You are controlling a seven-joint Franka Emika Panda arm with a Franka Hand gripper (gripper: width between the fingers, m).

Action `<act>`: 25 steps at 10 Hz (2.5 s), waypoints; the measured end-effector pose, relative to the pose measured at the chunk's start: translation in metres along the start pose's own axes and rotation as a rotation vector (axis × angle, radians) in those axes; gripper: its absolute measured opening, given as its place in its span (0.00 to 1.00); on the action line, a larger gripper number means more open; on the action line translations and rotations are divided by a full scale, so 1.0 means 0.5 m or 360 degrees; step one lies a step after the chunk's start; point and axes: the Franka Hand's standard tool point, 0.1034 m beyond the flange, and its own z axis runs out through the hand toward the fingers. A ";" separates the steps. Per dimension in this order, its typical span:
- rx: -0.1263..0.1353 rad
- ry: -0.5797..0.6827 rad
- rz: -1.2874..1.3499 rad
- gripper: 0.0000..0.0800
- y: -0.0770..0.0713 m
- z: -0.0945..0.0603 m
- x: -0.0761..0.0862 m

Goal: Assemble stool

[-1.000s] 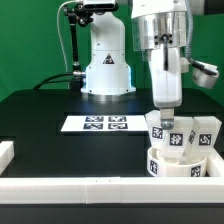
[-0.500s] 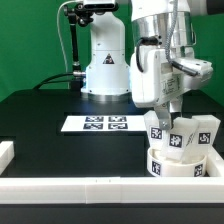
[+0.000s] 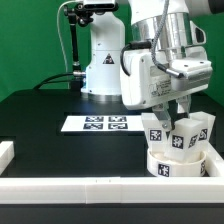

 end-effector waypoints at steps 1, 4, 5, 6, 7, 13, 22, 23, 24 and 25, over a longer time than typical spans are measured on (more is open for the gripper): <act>0.0000 -0.0003 0.0020 0.42 0.001 0.000 -0.002; -0.0010 -0.0020 -0.0018 0.66 0.007 0.004 -0.005; -0.0008 -0.0022 -0.0055 0.78 0.005 0.002 -0.005; -0.0001 -0.0033 -0.0114 0.78 -0.001 -0.005 -0.008; 0.0003 -0.0046 -0.0169 0.80 -0.004 -0.015 -0.013; 0.0007 -0.0052 -0.0687 0.81 -0.004 -0.022 -0.018; -0.0008 0.0075 -0.2041 0.81 0.023 -0.024 -0.051; -0.0010 0.0078 -0.2153 0.81 0.022 -0.024 -0.050; -0.0019 0.0086 -0.2380 0.81 0.023 -0.022 -0.051; -0.0027 0.0087 -0.2543 0.81 0.020 -0.020 -0.048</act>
Offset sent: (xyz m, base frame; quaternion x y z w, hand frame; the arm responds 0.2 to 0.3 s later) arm 0.0000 0.0000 0.0000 0.0000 0.0000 0.0000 1.0000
